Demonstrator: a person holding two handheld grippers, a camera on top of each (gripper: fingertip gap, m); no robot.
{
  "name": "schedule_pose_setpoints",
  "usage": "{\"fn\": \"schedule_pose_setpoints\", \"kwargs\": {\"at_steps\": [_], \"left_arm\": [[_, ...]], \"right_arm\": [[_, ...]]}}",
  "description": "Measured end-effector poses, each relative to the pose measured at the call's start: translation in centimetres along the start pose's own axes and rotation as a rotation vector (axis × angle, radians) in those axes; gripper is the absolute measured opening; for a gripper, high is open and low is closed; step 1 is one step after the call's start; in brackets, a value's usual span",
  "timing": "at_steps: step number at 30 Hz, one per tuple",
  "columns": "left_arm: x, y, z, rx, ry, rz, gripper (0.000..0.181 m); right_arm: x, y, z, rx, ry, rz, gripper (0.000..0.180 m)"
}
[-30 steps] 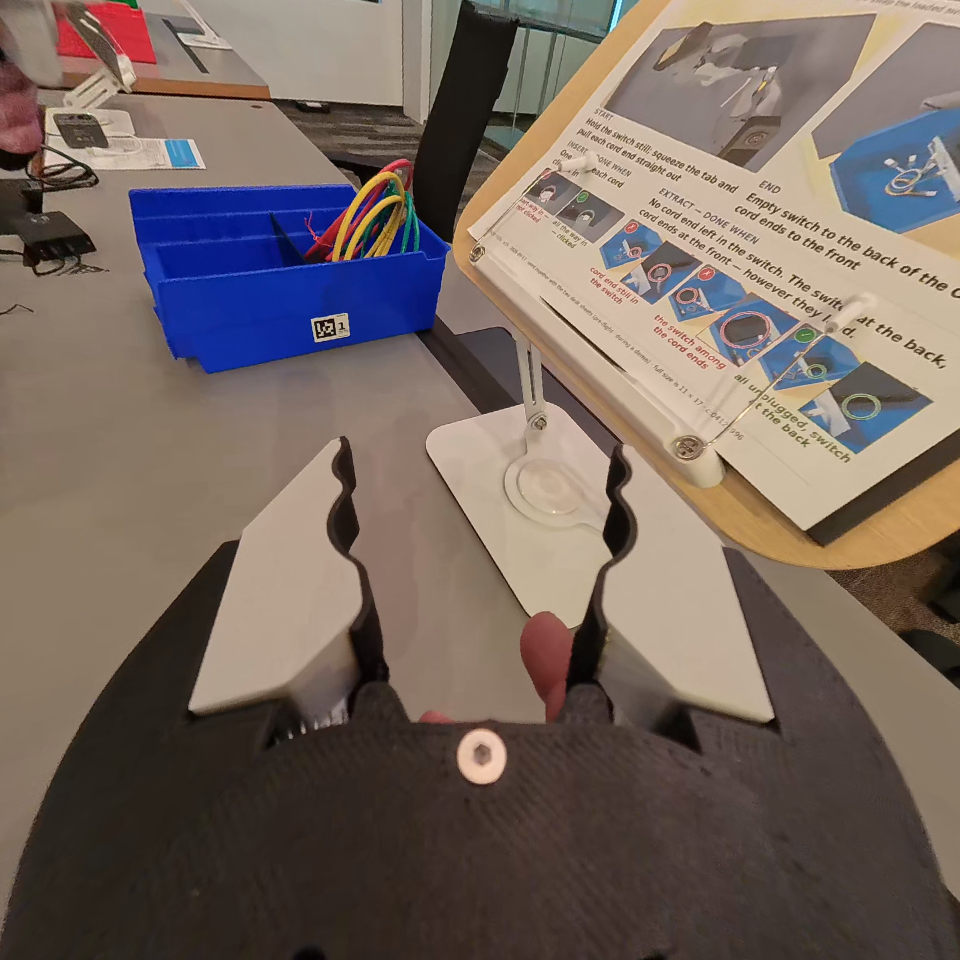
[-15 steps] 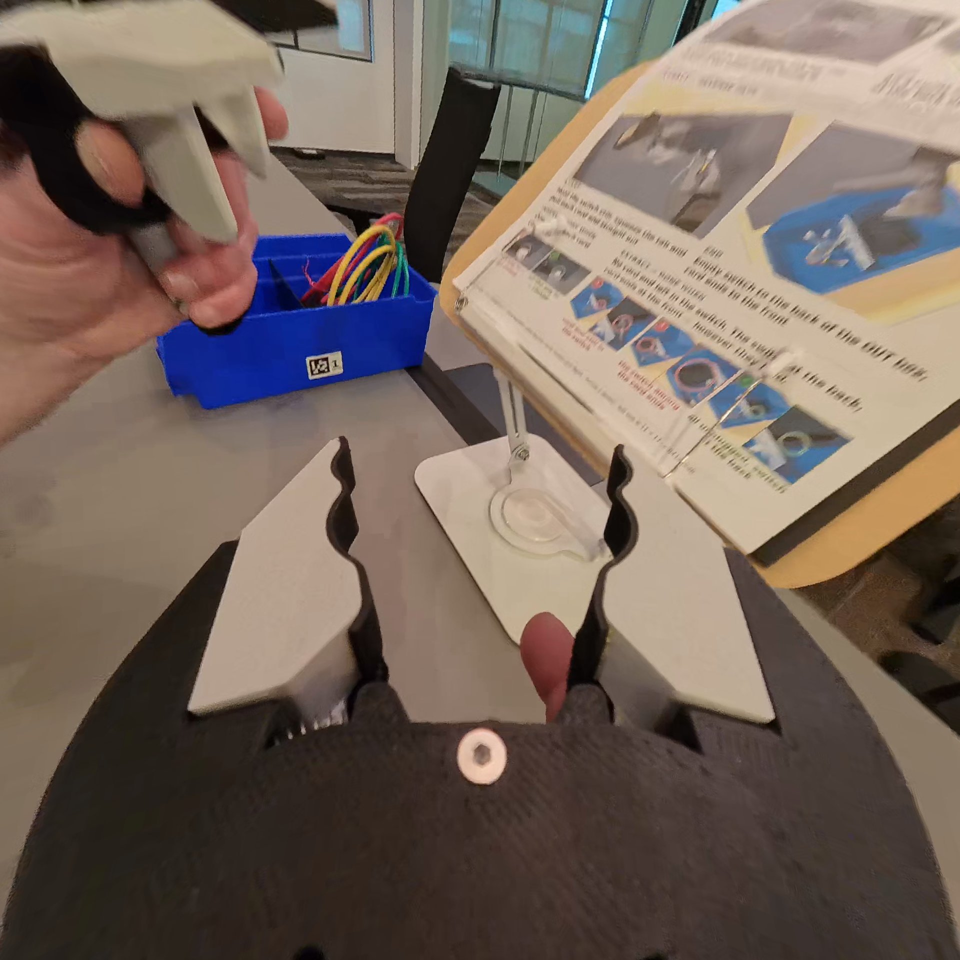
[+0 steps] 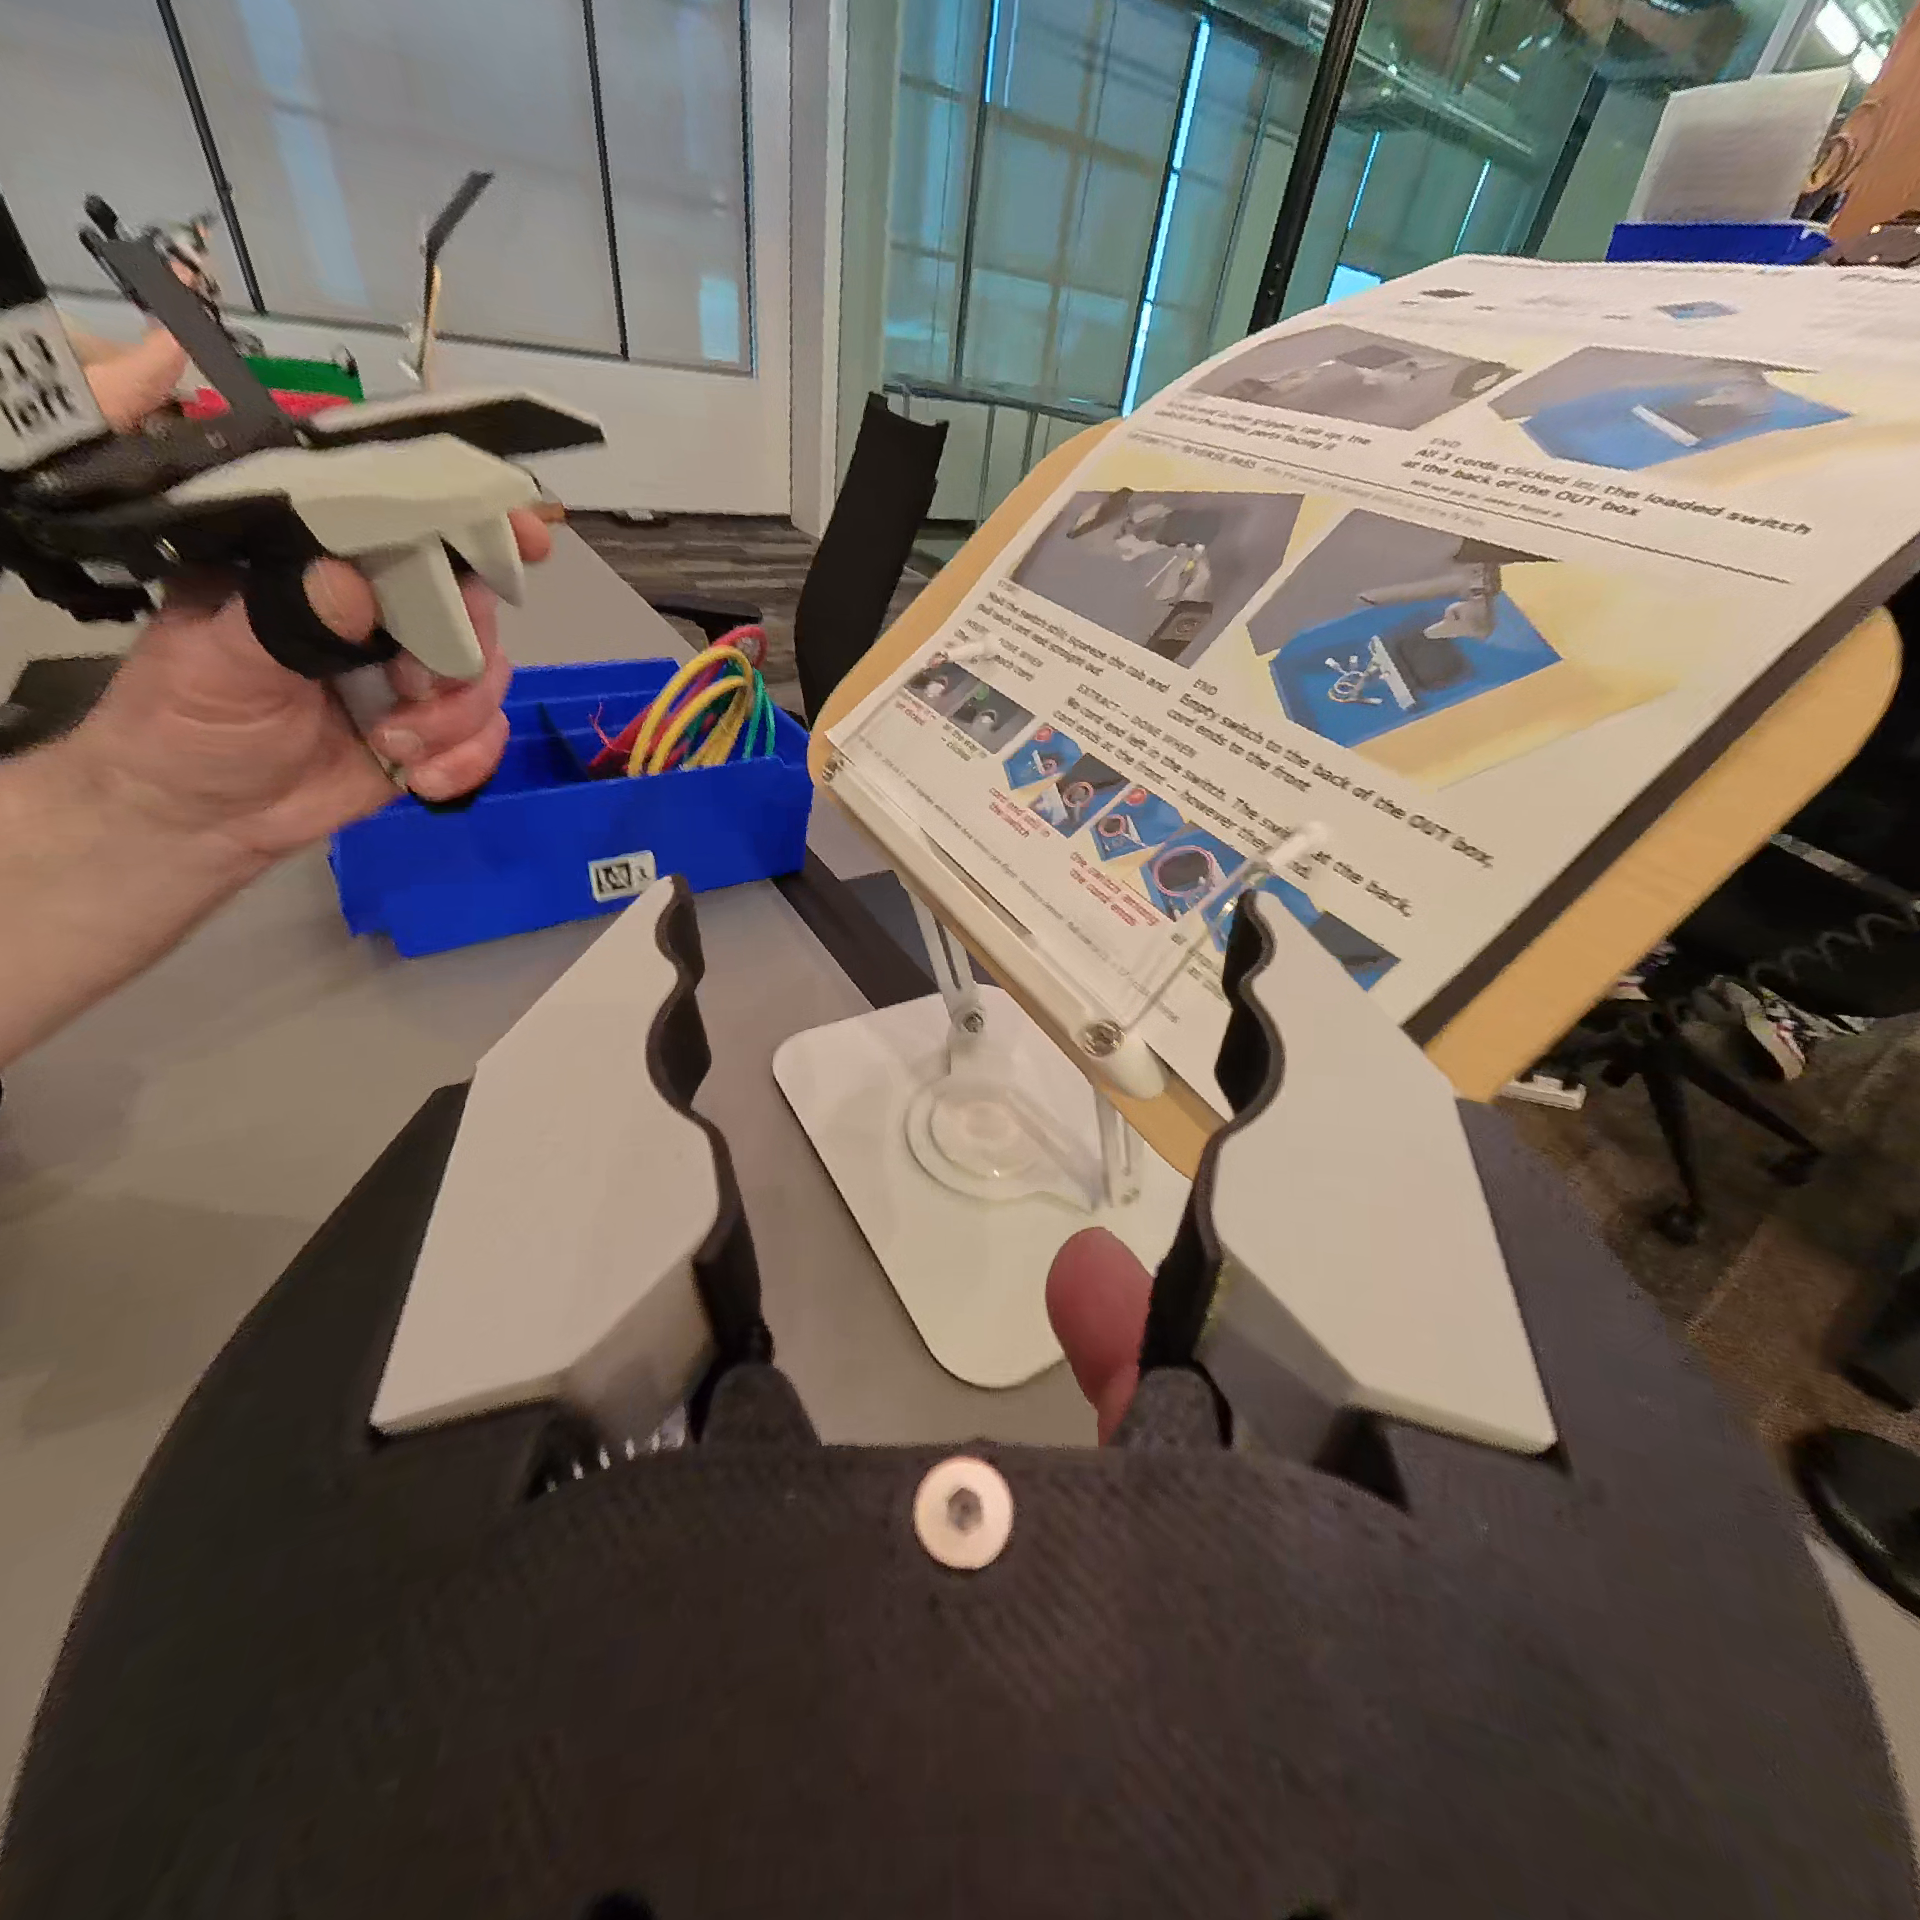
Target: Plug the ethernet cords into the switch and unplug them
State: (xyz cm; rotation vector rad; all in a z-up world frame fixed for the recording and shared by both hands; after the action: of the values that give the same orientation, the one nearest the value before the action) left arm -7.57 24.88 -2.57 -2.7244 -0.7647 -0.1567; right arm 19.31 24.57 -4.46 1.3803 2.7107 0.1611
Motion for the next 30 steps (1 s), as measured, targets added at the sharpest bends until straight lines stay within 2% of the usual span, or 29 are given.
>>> {"fn": "schedule_pose_setpoints", "kwargs": {"at_steps": [8, 12, 15, 19, 22, 25, 30], "left_arm": [[-0.3, 0.4, 1.6, -0.077, -0.058, 0.029, 0.046], [-0.8, 1.4, 1.4, 0.004, -0.116, 0.020, 0.047], [-0.6, 1.7, 1.9, -0.002, -0.145, 0.032, 0.048], [-0.1, 1.8, 2.6, 0.053, -0.207, 0.058, 0.051], [0.5, 2.9, 2.4, 0.064, -0.203, 0.111, 0.051], [0.8, 3.7, 2.1, 0.152, -0.231, 0.119, 0.053], [0.8, 3.1, 2.4, 0.083, -0.228, 0.144, 0.055]], "right_arm": [[3.3, -4.2, -0.3, 0.031, 0.016, -0.028, 0.101], [4.1, -6.1, -0.2, 0.057, 0.029, -0.037, 0.101], [4.6, -7.2, 0.3, 0.002, -0.008, -0.041, 0.101], [4.7, -6.8, 1.3, -0.074, -0.066, -0.007, 0.102], [3.5, -5.6, 0.3, -0.065, -0.039, 0.019, 0.102], [2.6, -4.9, -0.7, -0.122, -0.037, 0.048, 0.104], [2.4, -5.1, -1.1, -0.184, -0.042, 0.080, 0.106]]}}
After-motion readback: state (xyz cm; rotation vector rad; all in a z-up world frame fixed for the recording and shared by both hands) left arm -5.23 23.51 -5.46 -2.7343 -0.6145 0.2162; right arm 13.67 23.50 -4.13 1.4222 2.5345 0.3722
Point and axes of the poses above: each gripper's, where its closed fingertips meet, x out along the fingers, z out of its underside, y = z × x across the jaws, the point moved 7 cm from there along -x, back along the fingers, and after that the axes turned 13 degrees about z, right-handed, at the moved point
